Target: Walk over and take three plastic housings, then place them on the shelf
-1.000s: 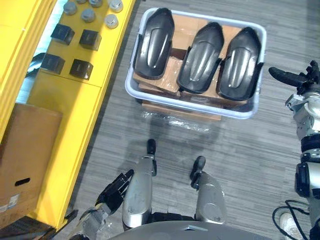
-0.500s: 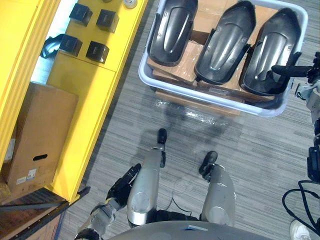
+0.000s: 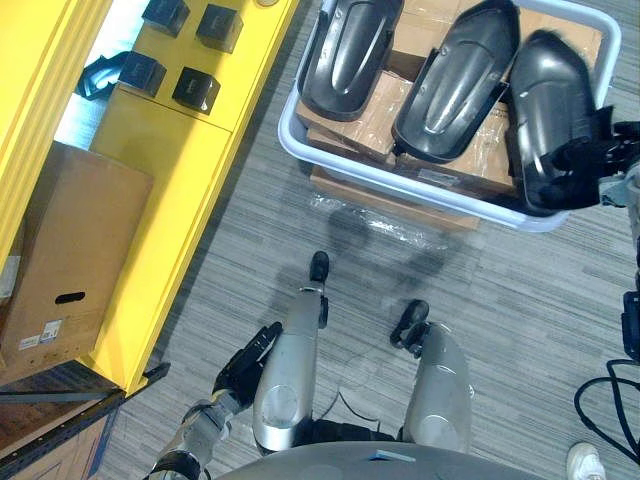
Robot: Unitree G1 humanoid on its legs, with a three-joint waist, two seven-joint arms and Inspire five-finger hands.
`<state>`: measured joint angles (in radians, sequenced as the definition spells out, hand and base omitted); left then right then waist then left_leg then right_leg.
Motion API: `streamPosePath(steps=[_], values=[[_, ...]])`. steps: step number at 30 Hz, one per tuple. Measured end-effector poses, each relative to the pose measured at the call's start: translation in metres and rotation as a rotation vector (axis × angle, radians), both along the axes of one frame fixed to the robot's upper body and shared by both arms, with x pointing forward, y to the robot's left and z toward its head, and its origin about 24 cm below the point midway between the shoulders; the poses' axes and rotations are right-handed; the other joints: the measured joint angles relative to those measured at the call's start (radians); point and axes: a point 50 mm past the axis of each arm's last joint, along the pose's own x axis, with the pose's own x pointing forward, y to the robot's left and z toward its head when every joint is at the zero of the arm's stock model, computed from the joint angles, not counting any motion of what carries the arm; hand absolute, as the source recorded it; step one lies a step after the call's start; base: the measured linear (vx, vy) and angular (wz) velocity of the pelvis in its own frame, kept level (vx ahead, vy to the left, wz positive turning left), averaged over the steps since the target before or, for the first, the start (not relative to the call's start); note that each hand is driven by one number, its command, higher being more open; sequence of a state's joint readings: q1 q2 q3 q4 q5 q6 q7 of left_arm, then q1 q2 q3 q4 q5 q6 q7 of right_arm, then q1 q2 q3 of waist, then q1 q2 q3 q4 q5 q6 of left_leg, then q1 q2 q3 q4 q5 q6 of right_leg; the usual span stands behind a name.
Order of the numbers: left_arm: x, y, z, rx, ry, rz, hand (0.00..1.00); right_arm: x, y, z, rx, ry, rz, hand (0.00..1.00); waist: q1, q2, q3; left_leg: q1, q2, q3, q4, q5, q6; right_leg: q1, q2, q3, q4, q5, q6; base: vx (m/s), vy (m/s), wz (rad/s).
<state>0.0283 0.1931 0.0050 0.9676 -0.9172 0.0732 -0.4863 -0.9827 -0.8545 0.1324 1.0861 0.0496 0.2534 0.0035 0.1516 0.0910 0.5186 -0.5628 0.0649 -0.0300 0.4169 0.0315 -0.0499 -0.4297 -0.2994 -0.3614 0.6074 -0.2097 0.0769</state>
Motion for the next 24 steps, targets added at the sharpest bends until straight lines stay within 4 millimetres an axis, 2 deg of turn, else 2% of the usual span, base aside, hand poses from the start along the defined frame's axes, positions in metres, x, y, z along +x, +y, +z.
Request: streamPosePath(steps=[5, 6, 7, 9, 12, 14, 16, 18, 19, 21, 22, 23, 24], values=[[0.012, -0.008, 0.007, 0.002, -0.052, -0.009, 1.00, 0.005, 0.014, -0.016, 0.048, -0.041, 0.010, 0.00, -0.011, -0.020, -0.001, 0.068, 0.005, -0.001, -0.008, -0.003, -0.002, 0.079, 0.005, -0.010, -0.025, 0.001, 0.001, 0.01, -0.003, 0.01], [0.013, -0.007, 0.008, 0.024, -0.059, -0.017, 1.00, 0.005, 0.017, -0.026, 0.052, -0.026, 0.004, 0.00, -0.006, -0.027, -0.001, 0.090, 0.011, 0.001, -0.016, -0.008, -0.001, 0.106, 0.008, -0.016, -0.040, 0.001, 0.001, 0.00, 0.000, 0.00], [0.012, -0.005, 0.008, 0.031, -0.058, -0.013, 1.00, 0.005, 0.018, -0.032, 0.056, -0.016, -0.001, 0.00, -0.004, -0.034, -0.003, 0.101, 0.014, 0.007, -0.023, -0.010, 0.002, 0.117, 0.010, -0.017, -0.047, 0.000, 0.002, 0.01, -0.005, 0.05], [0.006, -0.003, 0.008, 0.052, -0.039, -0.003, 1.00, -0.004, 0.017, -0.058, 0.103, 0.009, -0.044, 0.00, -0.005, -0.046, -0.003, 0.144, 0.023, 0.030, -0.058, 0.000, 0.003, 0.163, 0.016, -0.027, -0.080, 0.002, 0.012, 0.03, -0.019, 0.13], [-0.005, -0.004, 0.006, 0.074, -0.009, -0.005, 1.00, -0.011, 0.016, -0.075, 0.137, -0.012, -0.090, 0.00, -0.008, -0.049, -0.002, 0.222, 0.017, 0.049, -0.115, 0.020, 0.002, 0.232, 0.024, -0.024, -0.141, 0.025, 0.023, 0.06, 0.013, -0.04], [-0.014, -0.001, 0.007, 0.095, -0.001, -0.010, 1.00, -0.016, 0.015, -0.081, 0.105, -0.032, -0.111, 0.00, -0.014, -0.049, -0.003, 0.275, 0.018, 0.055, -0.148, 0.023, 0.004, 0.289, 0.035, -0.025, -0.194, 0.045, 0.028, 0.09, 0.029, -0.10], [-0.022, 0.000, 0.008, 0.120, 0.009, -0.014, 1.00, -0.022, 0.016, -0.077, 0.066, -0.105, -0.122, 0.00, -0.021, -0.053, -0.010, 0.323, 0.017, 0.068, -0.191, 0.027, 0.005, 0.337, 0.046, -0.024, -0.256, 0.068, 0.033, 0.11, 0.033, -0.15], [-0.033, 0.003, 0.010, 0.145, 0.025, 0.006, 1.00, -0.027, 0.027, -0.069, 0.065, -0.259, -0.126, 0.00, -0.036, -0.070, -0.032, 0.364, 0.017, 0.085, -0.247, 0.038, 0.006, 0.377, 0.059, -0.022, -0.326, 0.095, 0.039, 0.14, 0.017, -0.16], [-0.038, 0.006, 0.014, 0.176, 0.027, 0.011, 1.00, -0.033, 0.035, -0.066, 0.061, -0.345, -0.120, 0.00, -0.044, -0.079, -0.056, 0.383, 0.017, 0.092, -0.274, 0.041, 0.006, 0.399, 0.067, -0.023, -0.370, 0.112, 0.044, 0.13, -0.004, -0.11], [-0.038, 0.008, 0.025, 0.203, -0.006, 0.049, 1.00, -0.043, 0.047, -0.069, 0.027, -0.405, -0.106, 0.00, -0.044, -0.094, -0.105, 0.394, 0.016, 0.104, -0.301, 0.044, 0.005, 0.414, 0.075, -0.023, -0.419, 0.131, 0.046, 0.16, -0.002, -0.09], [-0.024, 0.008, 0.044, 0.239, -0.101, 0.081, 1.00, -0.051, 0.061, -0.074, -0.002, -0.428, -0.076, 0.00, -0.044, -0.107, -0.153, 0.410, 0.013, 0.108, -0.321, 0.045, 0.004, 0.441, 0.080, -0.033, -0.464, 0.146, 0.049, 0.19, 0.000, -0.04], [-0.017, 0.007, 0.052, 0.252, -0.148, 0.097, 1.00, -0.053, 0.066, -0.076, -0.006, -0.435, -0.061, 0.00, -0.044, -0.112, -0.170, 0.417, 0.011, 0.108, -0.327, 0.045, 0.004, 0.454, 0.082, -0.040, -0.481, 0.154, 0.050, 0.22, -0.004, 0.04], [0.004, 0.000, 0.072, 0.268, -0.259, 0.122, 1.00, -0.056, 0.078, -0.078, -0.026, -0.443, -0.029, 0.00, -0.045, -0.119, -0.199, 0.434, 0.009, 0.108, -0.338, 0.045, 0.004, 0.481, 0.086, -0.048, -0.514, 0.168, 0.051, 0.17, -0.010, 0.05]])
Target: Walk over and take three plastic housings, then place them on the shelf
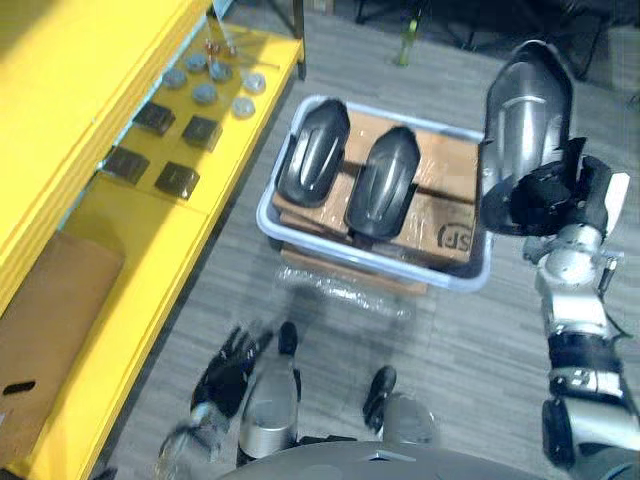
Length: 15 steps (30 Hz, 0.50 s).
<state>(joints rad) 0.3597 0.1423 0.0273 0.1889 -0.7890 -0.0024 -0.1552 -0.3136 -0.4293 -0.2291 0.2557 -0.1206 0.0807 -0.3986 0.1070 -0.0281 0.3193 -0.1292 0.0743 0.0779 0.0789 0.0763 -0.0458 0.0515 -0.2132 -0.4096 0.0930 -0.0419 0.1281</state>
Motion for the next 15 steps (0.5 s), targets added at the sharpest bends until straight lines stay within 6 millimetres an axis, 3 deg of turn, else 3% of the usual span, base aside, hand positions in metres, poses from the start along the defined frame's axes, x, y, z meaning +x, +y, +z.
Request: streamPosePath(steps=[1, 4, 7, 10, 15], values=[[0.019, -0.005, 0.021, 0.027, -0.107, 0.005, 1.00, 0.000, 0.012, 0.000, -0.033, -0.007, 0.036, 0.00, -0.003, -0.009, -0.023, 0.016, -0.002, 0.003, -0.006, 0.000, -0.001, 0.022, 0.003, -0.001, -0.023, 0.009, 0.002, 0.14, -0.014, 0.02], [0.052, -0.015, 0.065, 0.092, -0.326, 0.012, 1.00, 0.000, 0.032, 0.013, -0.114, -0.089, 0.108, 0.00, -0.012, -0.014, -0.054, 0.046, -0.004, 0.006, -0.031, -0.001, -0.001, 0.049, 0.005, -0.006, -0.045, 0.018, 0.005, 0.04, -0.010, -0.02], [0.065, -0.023, 0.087, 0.090, -0.424, 0.009, 1.00, -0.002, 0.040, 0.026, -0.145, -0.170, 0.151, 0.00, -0.026, -0.013, -0.062, 0.073, -0.009, 0.008, -0.048, 0.000, -0.002, 0.068, 0.000, -0.008, -0.045, 0.020, 0.010, 0.00, 0.000, 0.00], [0.066, -0.037, 0.091, 0.099, -0.432, -0.029, 1.00, -0.002, 0.050, 0.032, -0.162, -0.210, 0.199, 0.00, -0.032, -0.012, -0.089, 0.091, -0.013, 0.017, -0.068, 0.005, 0.000, 0.073, -0.005, -0.007, -0.046, 0.023, 0.015, -0.01, 0.018, -0.09], [0.069, -0.082, 0.102, 0.148, -0.471, -0.237, 1.00, 0.003, 0.085, 0.027, -0.201, -0.199, 0.403, 0.00, -0.037, -0.006, -0.135, 0.120, -0.019, 0.029, -0.109, 0.028, 0.002, 0.076, -0.010, 0.002, -0.046, 0.025, 0.018, -0.02, 0.008, -0.05]])
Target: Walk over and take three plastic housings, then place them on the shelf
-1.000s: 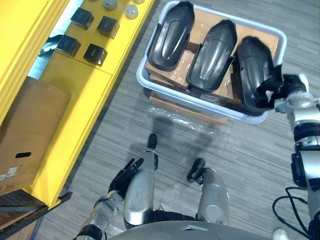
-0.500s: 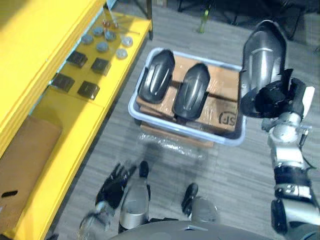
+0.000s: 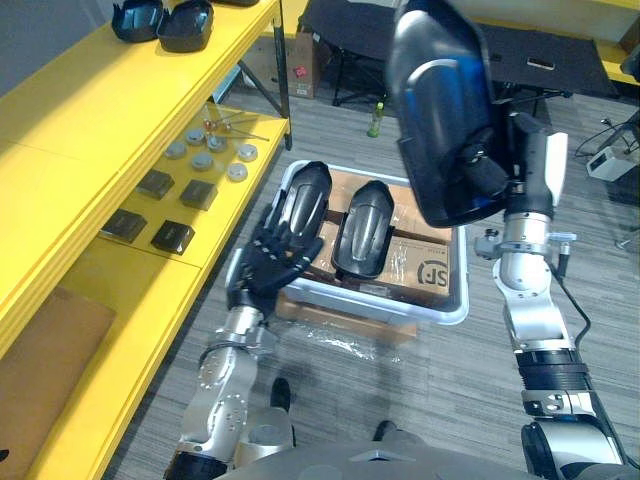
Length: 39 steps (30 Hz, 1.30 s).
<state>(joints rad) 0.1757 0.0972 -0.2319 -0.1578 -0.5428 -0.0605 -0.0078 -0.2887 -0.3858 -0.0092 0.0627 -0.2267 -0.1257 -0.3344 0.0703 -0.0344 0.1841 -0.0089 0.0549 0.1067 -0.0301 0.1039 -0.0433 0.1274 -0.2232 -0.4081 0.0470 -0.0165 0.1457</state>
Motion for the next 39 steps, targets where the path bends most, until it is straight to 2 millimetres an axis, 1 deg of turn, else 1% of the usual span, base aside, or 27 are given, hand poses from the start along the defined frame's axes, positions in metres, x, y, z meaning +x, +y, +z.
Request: streamPosePath(steps=[3, 5, 11, 16, 18, 21, 23, 26, 27, 31, 33, 36, 39], values=[[0.004, -0.017, 0.003, 0.038, 0.000, -0.064, 1.00, 0.001, 0.022, -0.006, -0.035, 0.023, 0.114, 0.00, -0.006, 0.009, -0.014, 0.024, -0.002, 0.002, -0.052, 0.025, 0.000, 0.000, 0.000, 0.001, 0.000, 0.000, 0.000, -0.06, 0.001, -0.01], [0.005, -0.019, 0.004, 0.037, 0.009, -0.073, 1.00, 0.000, 0.031, -0.009, -0.045, 0.030, 0.164, 0.00, -0.011, 0.011, -0.015, 0.025, -0.004, 0.002, -0.054, 0.029, 0.002, 0.000, 0.000, 0.002, 0.000, 0.000, -0.001, -0.06, 0.005, 0.00], [0.005, -0.016, 0.003, 0.047, 0.016, -0.073, 1.00, -0.002, 0.053, -0.017, -0.019, 0.048, 0.251, 0.00, -0.019, 0.017, -0.021, 0.026, -0.009, 0.006, -0.057, 0.037, 0.001, -0.002, 0.000, 0.003, 0.000, 0.004, -0.006, -0.05, 0.008, -0.02], [0.005, -0.018, 0.003, -0.015, 0.031, -0.064, 1.00, -0.010, 0.076, -0.041, 0.006, 0.129, 0.323, 0.00, -0.021, 0.029, -0.039, 0.026, -0.010, 0.006, -0.058, 0.047, 0.003, -0.003, 0.001, 0.003, -0.001, 0.006, -0.008, 0.00, 0.000, 0.00], [0.006, -0.019, 0.005, -0.035, 0.033, -0.057, 1.00, -0.012, 0.084, -0.055, 0.010, 0.185, 0.341, 0.00, -0.020, 0.031, -0.045, 0.025, -0.009, 0.004, -0.058, 0.051, 0.003, -0.002, 0.002, 0.002, -0.003, 0.008, -0.010, 0.00, 0.000, 0.00], [0.007, -0.019, 0.006, -0.081, 0.026, -0.051, 1.00, -0.016, 0.090, -0.069, 0.010, 0.238, 0.359, 0.00, -0.020, 0.031, -0.056, 0.023, -0.011, 0.003, -0.059, 0.055, 0.004, 0.000, 0.002, 0.002, -0.010, 0.014, -0.010, -0.03, 0.001, 0.01], [0.007, -0.018, 0.007, -0.123, 0.026, -0.047, 1.00, -0.018, 0.094, -0.072, 0.008, 0.252, 0.376, 0.00, -0.021, 0.032, -0.058, 0.023, -0.011, 0.002, -0.059, 0.058, 0.005, 0.000, 0.003, 0.002, -0.014, 0.018, -0.011, -0.04, 0.004, 0.00], [0.007, -0.018, 0.007, -0.144, 0.029, -0.043, 1.00, -0.019, 0.100, -0.073, 0.019, 0.253, 0.390, 0.00, -0.022, 0.032, -0.060, 0.023, -0.010, 0.002, -0.059, 0.061, 0.005, -0.003, 0.004, 0.002, -0.016, 0.018, -0.012, -0.07, 0.001, 0.00], [0.007, -0.018, 0.007, -0.147, 0.030, -0.043, 1.00, -0.019, 0.102, -0.073, 0.024, 0.253, 0.393, 0.00, -0.022, 0.033, -0.061, 0.023, -0.009, 0.002, -0.059, 0.061, 0.005, -0.004, 0.004, 0.002, -0.016, 0.014, -0.018, -0.07, 0.000, 0.01], [0.007, -0.017, 0.006, -0.152, 0.040, -0.042, 1.00, -0.021, 0.106, -0.075, 0.026, 0.249, 0.406, 0.00, -0.022, 0.033, -0.067, 0.017, -0.009, 0.001, -0.060, 0.062, 0.003, -0.004, 0.008, 0.001, -0.034, 0.020, -0.023, -0.05, 0.002, 0.00], [0.007, -0.017, 0.003, -0.142, 0.055, -0.040, 1.00, -0.023, 0.109, -0.077, 0.030, 0.249, 0.413, 0.00, -0.021, 0.031, -0.070, 0.017, -0.009, 0.001, -0.060, 0.063, 0.003, -0.004, 0.008, 0.001, -0.034, 0.020, -0.024, 0.00, 0.000, 0.00], [0.006, -0.019, -0.012, -0.095, 0.124, -0.047, 1.00, -0.029, 0.115, -0.084, 0.029, 0.268, 0.441, 0.00, -0.021, 0.024, -0.094, 0.015, -0.009, 0.000, -0.060, 0.066, 0.007, -0.005, 0.008, 0.001, -0.035, 0.021, -0.024, 0.00, 0.000, 0.00], [0.004, -0.022, -0.021, -0.071, 0.173, -0.066, 1.00, -0.031, 0.113, -0.093, 0.032, 0.303, 0.428, 0.00, -0.018, 0.019, -0.099, 0.015, -0.007, -0.001, -0.060, 0.066, 0.007, -0.005, 0.010, 0.001, -0.035, 0.021, -0.024, 0.00, 0.000, 0.00]])
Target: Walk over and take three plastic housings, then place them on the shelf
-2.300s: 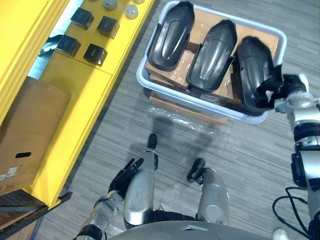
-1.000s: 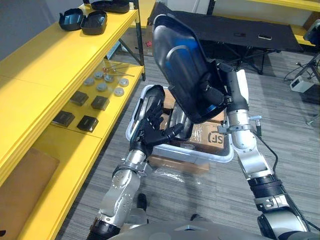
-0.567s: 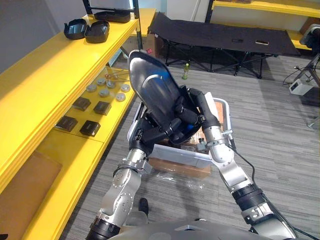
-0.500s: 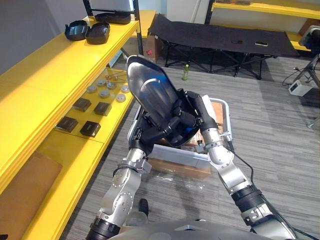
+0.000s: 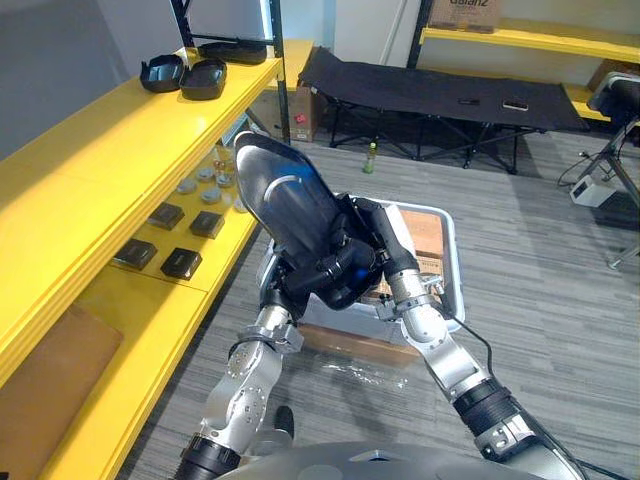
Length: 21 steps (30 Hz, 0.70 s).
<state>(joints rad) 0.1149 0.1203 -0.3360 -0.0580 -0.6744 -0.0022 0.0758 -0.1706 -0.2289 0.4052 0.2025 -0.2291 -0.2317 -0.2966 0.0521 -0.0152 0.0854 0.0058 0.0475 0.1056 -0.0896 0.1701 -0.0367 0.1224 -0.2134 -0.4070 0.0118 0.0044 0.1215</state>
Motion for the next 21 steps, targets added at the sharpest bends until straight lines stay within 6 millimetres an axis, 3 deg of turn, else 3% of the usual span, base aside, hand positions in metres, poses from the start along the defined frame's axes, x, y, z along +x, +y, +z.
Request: streamPosePath(steps=[1, 2, 13, 21], values=[[0.000, 0.000, -0.001, 0.002, 0.007, -0.002, 1.00, 0.000, 0.000, -0.001, -0.001, 0.003, -0.001, 0.00, -0.001, 0.000, 0.000, 0.000, 0.000, 0.000, 0.000, 0.000, 0.000, 0.000, 0.000, 0.000, 0.000, 0.000, 0.000, 0.00, 0.000, 0.00], [-0.001, -0.001, -0.004, 0.005, 0.019, -0.005, 0.00, -0.001, 0.000, -0.001, -0.002, 0.003, 0.001, 0.00, -0.002, 0.000, 0.000, 0.000, 0.000, 0.000, 0.000, 0.000, 0.000, 0.000, 0.000, 0.001, -0.001, 0.001, -0.001, 0.00, 0.000, 0.00], [-0.004, -0.008, -0.009, -0.085, 0.062, 0.019, 0.00, -0.002, 0.002, -0.003, 0.002, -0.002, -0.019, 0.00, -0.003, -0.002, -0.004, 0.002, 0.005, 0.002, 0.000, 0.003, -0.004, 0.002, 0.007, 0.005, -0.011, 0.006, -0.002, 0.00, -0.001, 0.00], [-0.004, 0.008, -0.023, -0.210, 0.144, 0.171, 0.00, -0.016, 0.016, -0.015, 0.066, 0.055, -0.004, 0.00, -0.009, -0.003, -0.007, 0.004, 0.007, 0.002, 0.000, 0.004, -0.005, 0.002, 0.008, 0.006, -0.010, 0.006, -0.002, 0.00, 0.000, 0.00]])
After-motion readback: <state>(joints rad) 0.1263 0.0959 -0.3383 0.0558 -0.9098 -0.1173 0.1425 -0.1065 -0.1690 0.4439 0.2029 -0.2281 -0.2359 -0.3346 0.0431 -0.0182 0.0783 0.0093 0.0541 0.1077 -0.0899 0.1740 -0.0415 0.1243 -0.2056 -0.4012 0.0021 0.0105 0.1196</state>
